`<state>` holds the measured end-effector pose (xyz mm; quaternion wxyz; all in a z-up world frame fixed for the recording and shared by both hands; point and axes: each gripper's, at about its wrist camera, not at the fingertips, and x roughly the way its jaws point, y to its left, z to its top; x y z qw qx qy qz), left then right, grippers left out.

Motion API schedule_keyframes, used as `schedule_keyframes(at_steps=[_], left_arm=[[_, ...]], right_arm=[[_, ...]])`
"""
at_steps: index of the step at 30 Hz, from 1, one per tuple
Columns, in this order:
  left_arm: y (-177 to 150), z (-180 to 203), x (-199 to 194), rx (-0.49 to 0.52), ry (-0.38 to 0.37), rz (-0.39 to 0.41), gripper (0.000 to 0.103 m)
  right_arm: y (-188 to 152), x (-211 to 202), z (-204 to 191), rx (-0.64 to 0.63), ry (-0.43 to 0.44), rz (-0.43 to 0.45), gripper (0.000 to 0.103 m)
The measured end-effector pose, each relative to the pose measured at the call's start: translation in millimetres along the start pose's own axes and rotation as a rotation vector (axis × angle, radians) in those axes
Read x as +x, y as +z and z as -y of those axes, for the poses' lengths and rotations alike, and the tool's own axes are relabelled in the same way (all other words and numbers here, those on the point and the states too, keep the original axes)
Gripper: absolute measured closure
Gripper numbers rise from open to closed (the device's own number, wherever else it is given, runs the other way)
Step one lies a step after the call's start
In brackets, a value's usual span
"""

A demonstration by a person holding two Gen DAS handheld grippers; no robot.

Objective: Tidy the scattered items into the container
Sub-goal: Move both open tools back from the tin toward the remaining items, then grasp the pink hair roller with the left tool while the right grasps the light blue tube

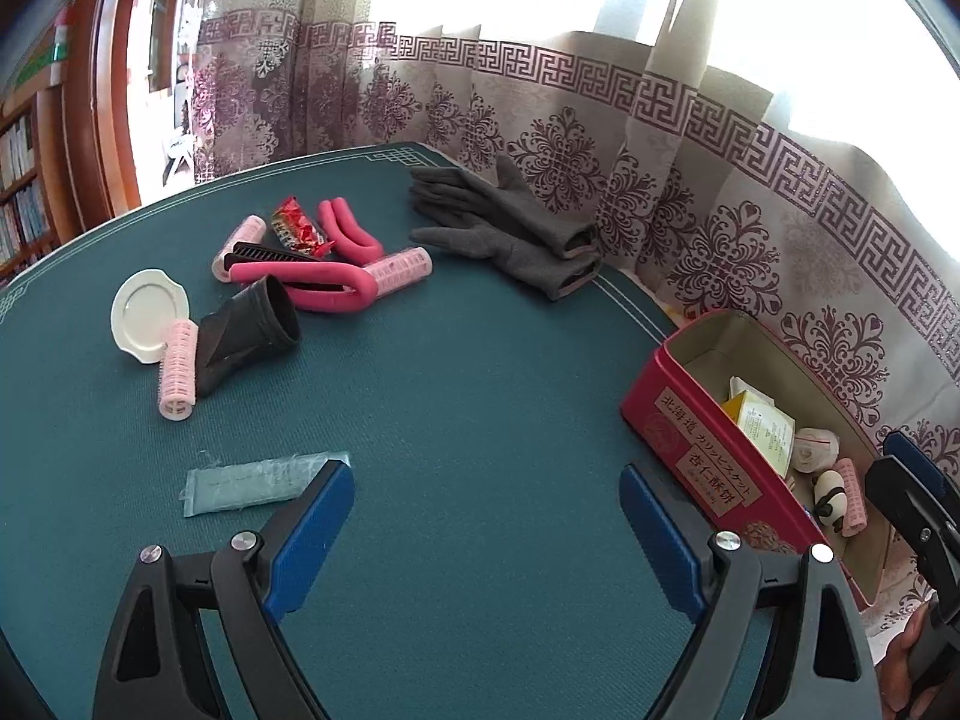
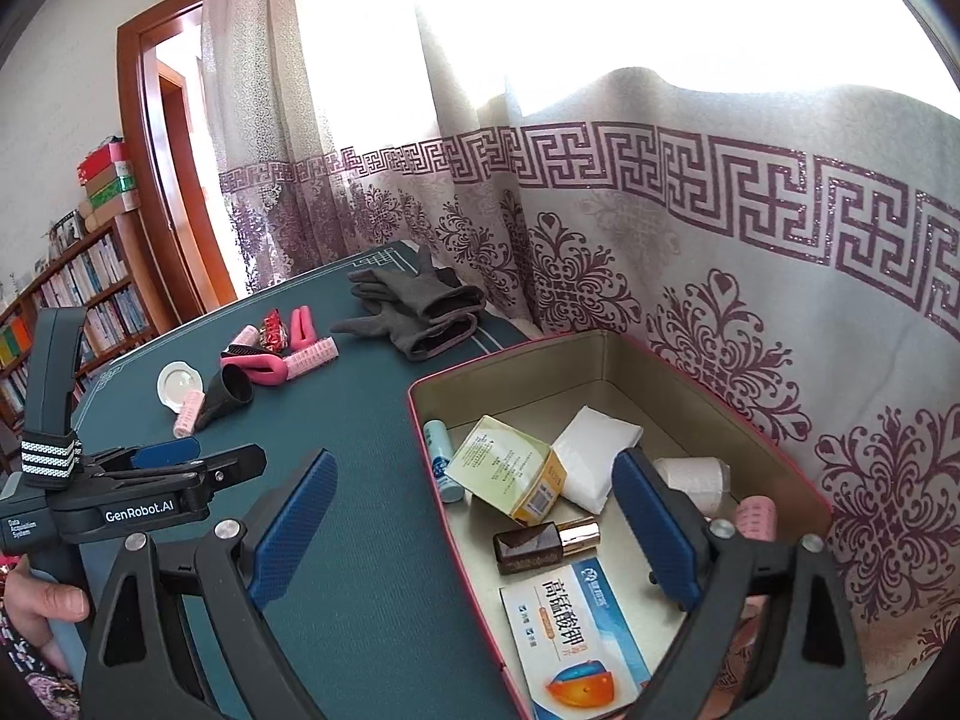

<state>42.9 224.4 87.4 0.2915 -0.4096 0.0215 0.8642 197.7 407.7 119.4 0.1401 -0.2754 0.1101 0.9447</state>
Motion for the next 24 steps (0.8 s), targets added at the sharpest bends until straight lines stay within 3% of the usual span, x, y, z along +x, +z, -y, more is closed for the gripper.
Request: schedule_keyframes(at_steps=[15,24], left_arm=[[-4.3,-133.0,4.7,-0.237,0.192,0.005,0.011],[12.4,-163.3,23.2,-0.229,0.261,0.006,0.011]], right_arm=[[-7.8,30.1,-70.4,-0.117,0.101,-0.08,0.008],[-15.3,51.7,-92.3,-0.156,0.134,-0.138,0.008]])
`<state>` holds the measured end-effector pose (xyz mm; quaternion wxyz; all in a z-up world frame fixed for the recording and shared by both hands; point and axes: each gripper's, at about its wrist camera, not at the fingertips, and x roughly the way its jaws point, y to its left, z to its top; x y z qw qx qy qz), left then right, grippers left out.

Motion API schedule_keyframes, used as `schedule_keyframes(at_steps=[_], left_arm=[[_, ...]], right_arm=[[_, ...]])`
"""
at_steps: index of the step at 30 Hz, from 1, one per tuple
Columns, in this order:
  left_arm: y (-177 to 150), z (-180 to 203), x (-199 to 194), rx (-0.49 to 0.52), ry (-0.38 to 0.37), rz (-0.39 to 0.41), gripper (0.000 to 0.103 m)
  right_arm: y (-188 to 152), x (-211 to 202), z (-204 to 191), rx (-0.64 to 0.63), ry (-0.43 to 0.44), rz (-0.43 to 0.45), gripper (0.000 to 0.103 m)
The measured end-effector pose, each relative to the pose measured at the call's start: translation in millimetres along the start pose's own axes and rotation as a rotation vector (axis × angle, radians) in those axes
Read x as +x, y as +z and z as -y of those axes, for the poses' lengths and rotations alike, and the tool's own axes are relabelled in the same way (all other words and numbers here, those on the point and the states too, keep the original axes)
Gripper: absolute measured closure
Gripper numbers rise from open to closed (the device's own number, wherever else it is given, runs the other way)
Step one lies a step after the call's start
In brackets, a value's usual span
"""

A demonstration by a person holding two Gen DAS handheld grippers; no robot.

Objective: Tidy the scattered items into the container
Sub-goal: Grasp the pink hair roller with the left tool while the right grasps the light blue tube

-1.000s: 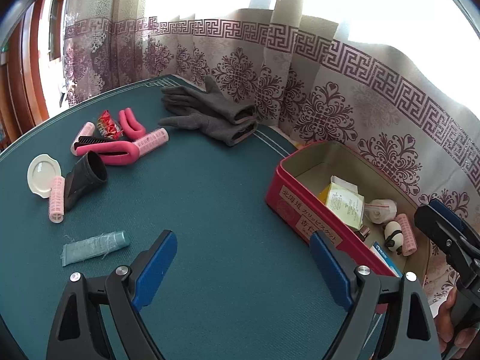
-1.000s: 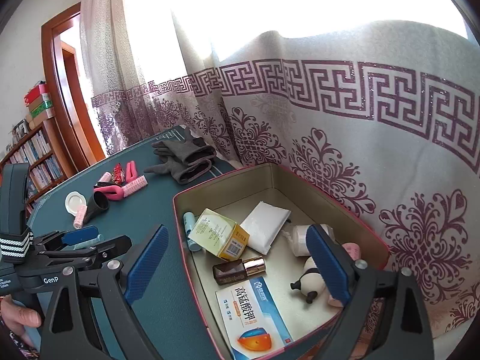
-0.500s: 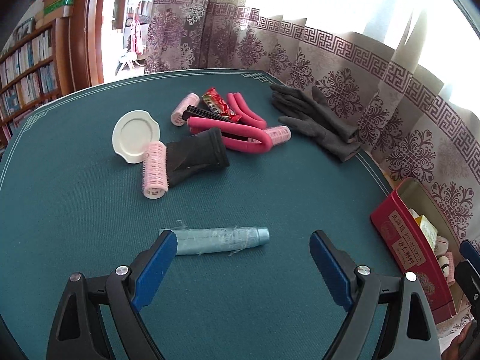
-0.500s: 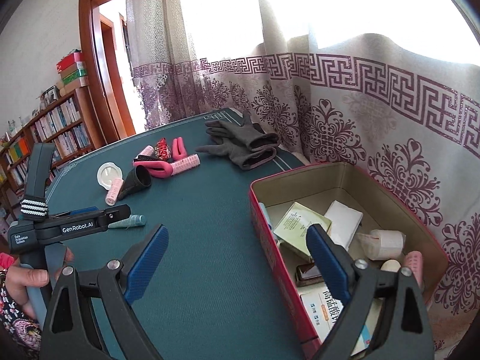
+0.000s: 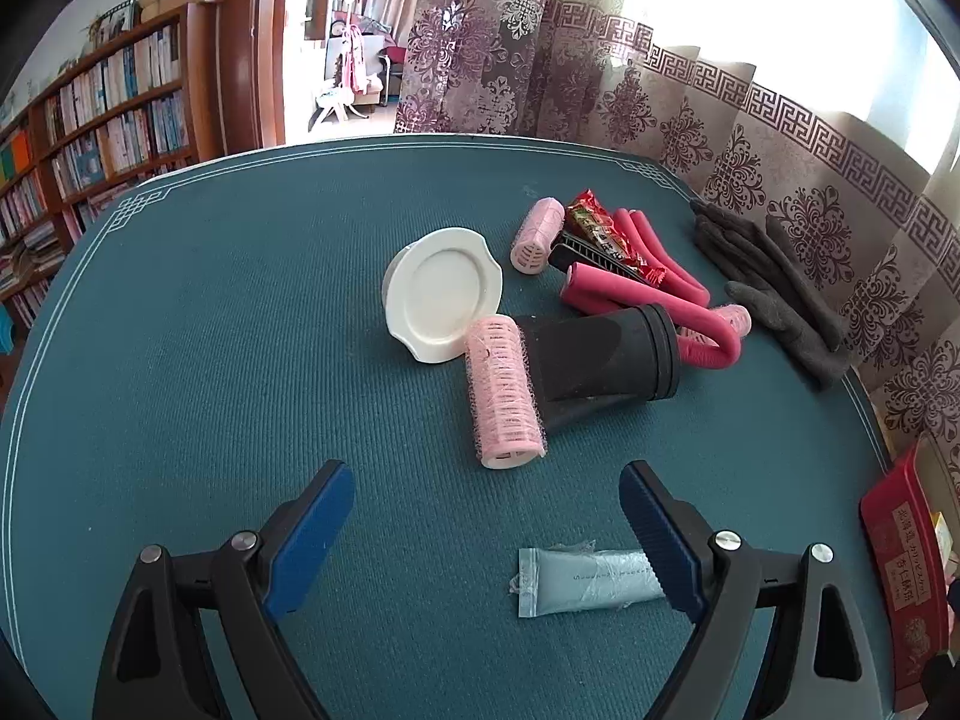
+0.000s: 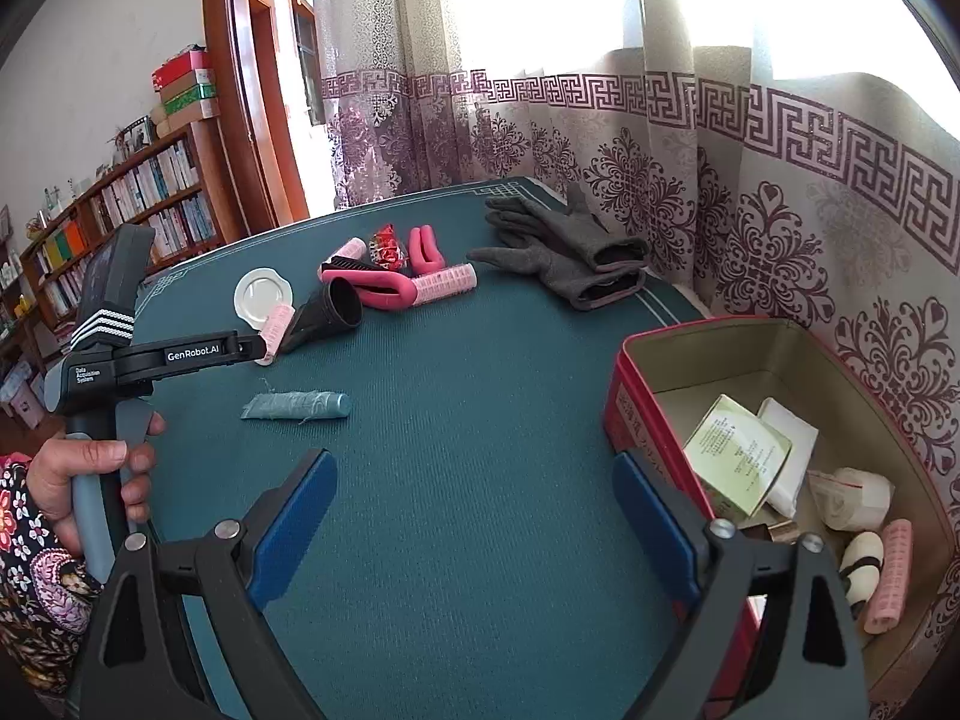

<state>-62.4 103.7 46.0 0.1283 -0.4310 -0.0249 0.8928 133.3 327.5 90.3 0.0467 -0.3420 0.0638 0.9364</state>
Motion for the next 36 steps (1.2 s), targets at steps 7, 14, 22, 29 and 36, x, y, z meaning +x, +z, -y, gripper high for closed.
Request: schedule_keyframes(at_steps=[7,14,22,29,36], left_arm=[[11.5,3.6,18.1,0.02,0.009,0.001,0.012],[15.8,2.0,38.5,0.027,-0.009,-0.032,0.039],[17.3,-6.0,42.4,0.026,-0.008,-0.017,0.071],[14.6,-13.6,36.4,0.009,-0.025,-0.035,0.076],[14.3,-12.6,38.0,0.021,-0.016,-0.02,0.076]], right_arm=[[-2.9,18.4,-1.0,0.001,0.011,-0.045,0.008],[-3.7,35.0,1.4,0.018,0.022,-0.082,0.008],[1.5,53.9,-8.1,-0.003,0.043,-0.108,0.008],[19.1,73.6,-33.8,-0.062,0.112,-0.113,0.008],[32.4,100.6,-83.2,-0.291,0.174,-0.111,0.008]])
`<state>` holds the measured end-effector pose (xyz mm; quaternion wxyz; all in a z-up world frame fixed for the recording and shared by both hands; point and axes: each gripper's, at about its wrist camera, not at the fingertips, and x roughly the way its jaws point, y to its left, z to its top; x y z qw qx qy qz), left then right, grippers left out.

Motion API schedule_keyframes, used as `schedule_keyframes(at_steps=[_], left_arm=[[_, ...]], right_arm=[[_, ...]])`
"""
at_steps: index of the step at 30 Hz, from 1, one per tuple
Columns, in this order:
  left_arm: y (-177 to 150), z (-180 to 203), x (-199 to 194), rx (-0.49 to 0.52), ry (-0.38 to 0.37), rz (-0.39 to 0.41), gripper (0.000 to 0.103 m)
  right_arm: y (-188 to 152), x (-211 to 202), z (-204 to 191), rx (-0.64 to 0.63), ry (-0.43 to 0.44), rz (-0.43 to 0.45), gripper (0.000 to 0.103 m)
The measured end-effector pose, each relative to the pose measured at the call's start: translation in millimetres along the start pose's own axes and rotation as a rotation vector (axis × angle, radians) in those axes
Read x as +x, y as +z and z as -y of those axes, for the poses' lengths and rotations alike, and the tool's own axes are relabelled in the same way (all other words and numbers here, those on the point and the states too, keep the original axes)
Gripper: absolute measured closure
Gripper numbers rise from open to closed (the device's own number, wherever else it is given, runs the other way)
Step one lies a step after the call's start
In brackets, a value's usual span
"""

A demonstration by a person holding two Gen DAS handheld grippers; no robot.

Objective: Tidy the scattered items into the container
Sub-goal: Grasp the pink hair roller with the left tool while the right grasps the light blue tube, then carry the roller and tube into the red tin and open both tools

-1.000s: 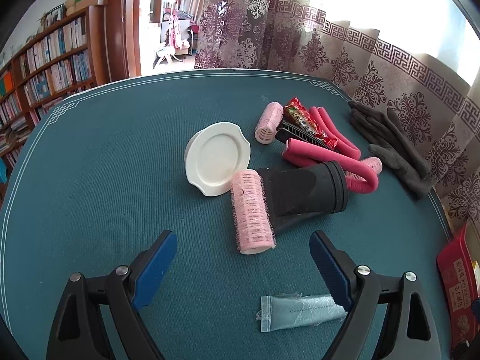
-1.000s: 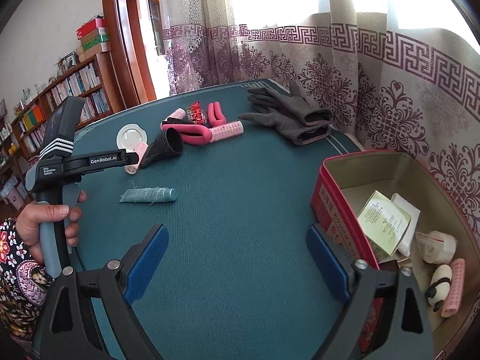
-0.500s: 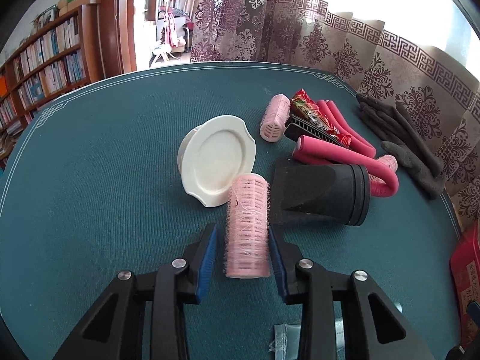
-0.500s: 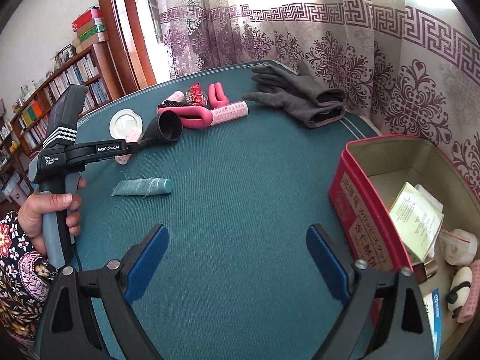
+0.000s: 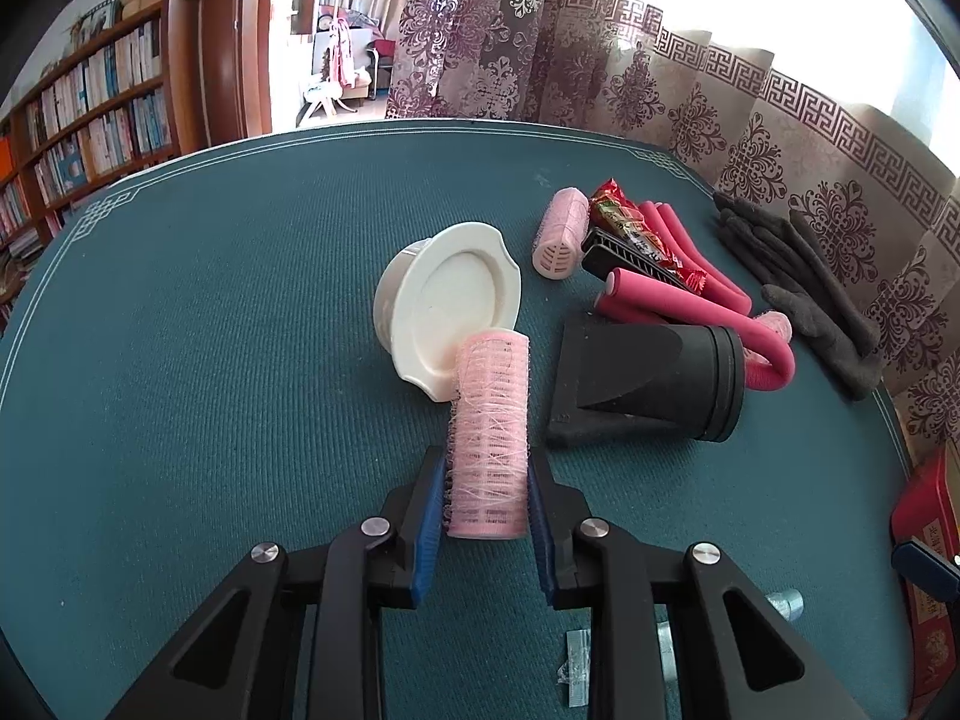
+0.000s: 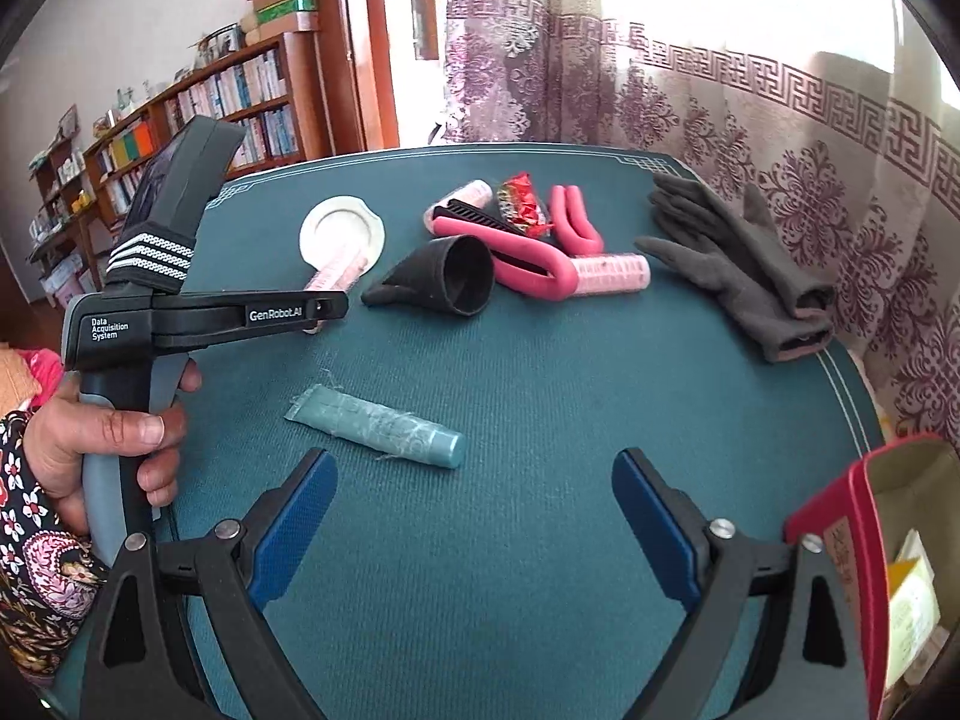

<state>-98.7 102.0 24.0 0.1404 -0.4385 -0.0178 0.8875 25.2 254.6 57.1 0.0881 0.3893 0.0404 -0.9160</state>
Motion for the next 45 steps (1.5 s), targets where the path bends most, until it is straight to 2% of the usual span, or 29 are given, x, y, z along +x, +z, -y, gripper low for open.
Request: schedule_keyframes(at_steps=[6,8,10,11,12,16,18,20,25,33,41,45], left_arm=[[0.2,0.9,1.4,0.012,0.006,0.011,0.076],[0.6,0.0,1.4,0.009,-0.001,0.011,0.076],[1.3,-0.7,2.0,0.006,-0.006,0.012,0.076],[1.7,-1.0,2.2,0.006,-0.008,0.013,0.076],[2.2,-1.1,2.7,0.005,-0.009,0.014,0.076],[3.3,-0.9,3.4,0.002,-0.014,0.021,0.076],[3.0,-1.2,2.7,0.001,-0.025,0.021,0.076],[2.4,0.7,1.9,0.01,-0.039,0.019,0.076],[-1.5,9.6,0.3,0.041,-0.06,0.01,0.076],[-6.8,19.9,-4.7,0.055,-0.074,0.004,0.076],[-9.1,33.8,-32.5,0.074,-0.099,0.043,0.076],[-17.1,38.2,-43.7,0.077,-0.113,0.041,0.076]], right_arm=[[9.1,42.1,-24.1,-0.17,0.041,-0.059,0.009],[8.4,58.9,-23.2,-0.172,0.043,-0.102,0.01],[7.2,64.1,-16.6,-0.128,0.083,-0.115,0.013],[6.8,62.4,-13.8,-0.116,0.09,-0.114,0.018],[6.1,60.1,-14.1,-0.123,0.092,-0.112,0.028],[2.1,51.9,-20.0,-0.149,0.122,-0.115,0.056],[-0.6,47.8,-21.3,-0.133,0.14,-0.12,0.075],[-4.3,43.2,-21.0,-0.105,0.15,-0.124,0.081],[-20.3,25.0,-12.0,-0.029,0.135,-0.122,0.081],[-50.7,-5.5,26.0,0.139,0.056,-0.114,0.081],[-46.8,-43.9,43.0,0.215,0.04,-0.022,0.081],[-47.9,-49.4,41.0,0.21,0.046,-0.012,0.081]])
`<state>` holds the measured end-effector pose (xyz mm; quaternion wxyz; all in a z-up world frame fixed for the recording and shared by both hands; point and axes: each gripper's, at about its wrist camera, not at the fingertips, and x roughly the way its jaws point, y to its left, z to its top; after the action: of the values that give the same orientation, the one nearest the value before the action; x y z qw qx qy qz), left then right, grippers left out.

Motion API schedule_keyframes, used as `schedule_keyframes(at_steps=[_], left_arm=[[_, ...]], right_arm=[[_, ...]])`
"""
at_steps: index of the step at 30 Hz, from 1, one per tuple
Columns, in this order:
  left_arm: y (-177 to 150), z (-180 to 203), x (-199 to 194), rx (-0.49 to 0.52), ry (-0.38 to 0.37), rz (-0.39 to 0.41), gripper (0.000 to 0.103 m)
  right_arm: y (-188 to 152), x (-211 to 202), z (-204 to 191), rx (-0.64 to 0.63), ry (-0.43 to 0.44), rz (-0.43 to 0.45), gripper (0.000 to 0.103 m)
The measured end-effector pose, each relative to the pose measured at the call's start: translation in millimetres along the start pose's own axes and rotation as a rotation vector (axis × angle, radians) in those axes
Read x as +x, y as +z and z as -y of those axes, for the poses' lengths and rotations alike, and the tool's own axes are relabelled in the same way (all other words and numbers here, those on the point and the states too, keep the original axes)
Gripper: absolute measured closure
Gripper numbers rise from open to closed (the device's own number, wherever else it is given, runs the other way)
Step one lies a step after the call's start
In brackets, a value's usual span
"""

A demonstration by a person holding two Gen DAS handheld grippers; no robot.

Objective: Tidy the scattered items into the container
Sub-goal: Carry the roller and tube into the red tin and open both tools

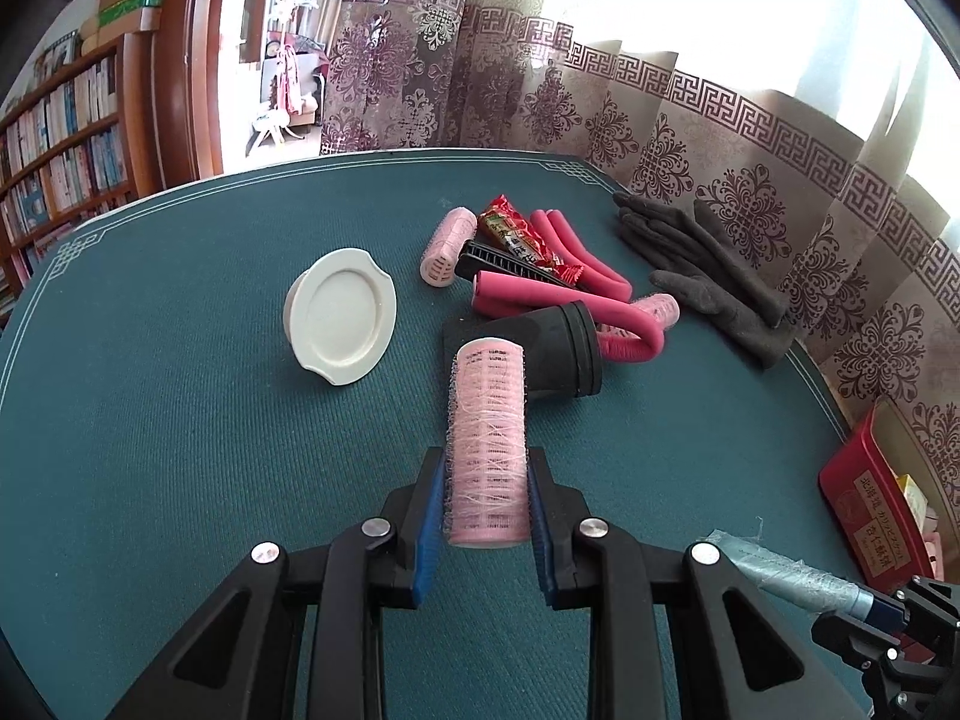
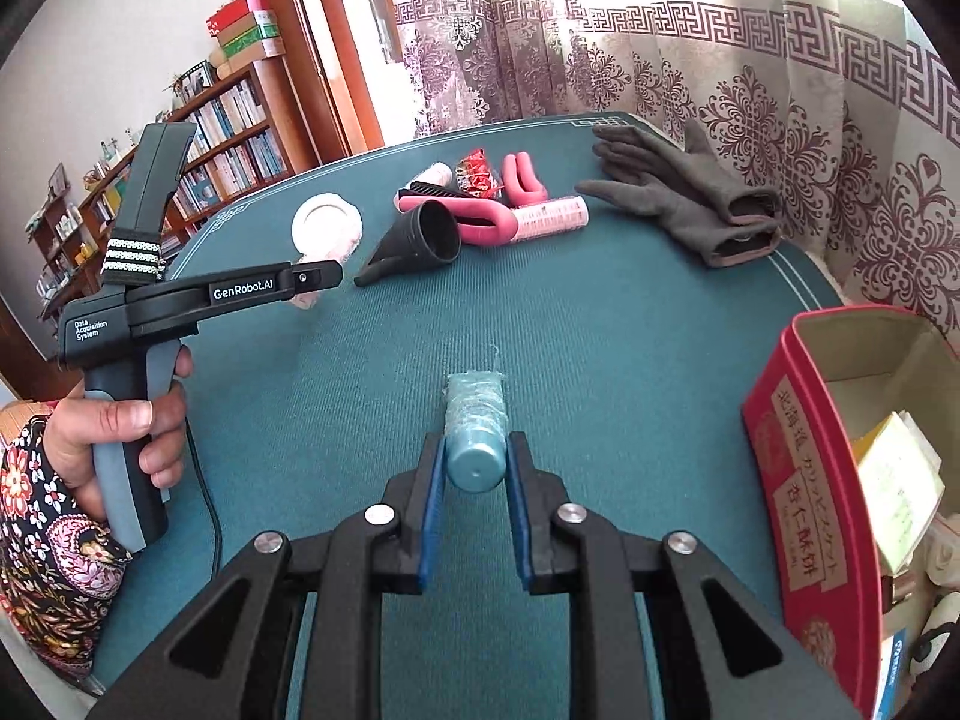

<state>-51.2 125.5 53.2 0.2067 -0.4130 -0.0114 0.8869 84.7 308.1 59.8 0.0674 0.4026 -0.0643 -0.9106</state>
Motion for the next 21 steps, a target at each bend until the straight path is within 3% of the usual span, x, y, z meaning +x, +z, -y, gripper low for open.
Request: schedule_keyframes(at_steps=[9,13,15,21], left_arm=[[-16.1,3.0,-9.7,-0.017,-0.019,-0.026,0.076],[-20.1,8.1,-12.8,-0.008,-0.028,-0.028,0.076],[-21.9,10.0,-14.0,-0.005,-0.033,-0.03,0.076],[-25.4,13.4,-14.8,0.001,-0.041,-0.036,0.076]], right_arm=[[-33.4,16.0,10.0,0.044,0.02,-0.144,0.08],[-30.3,18.7,10.7,0.051,-0.001,-0.124,0.071],[-26.6,21.4,9.9,0.052,-0.011,-0.118,0.06],[-15.4,34.0,0.9,0.004,-0.066,-0.098,0.059]])
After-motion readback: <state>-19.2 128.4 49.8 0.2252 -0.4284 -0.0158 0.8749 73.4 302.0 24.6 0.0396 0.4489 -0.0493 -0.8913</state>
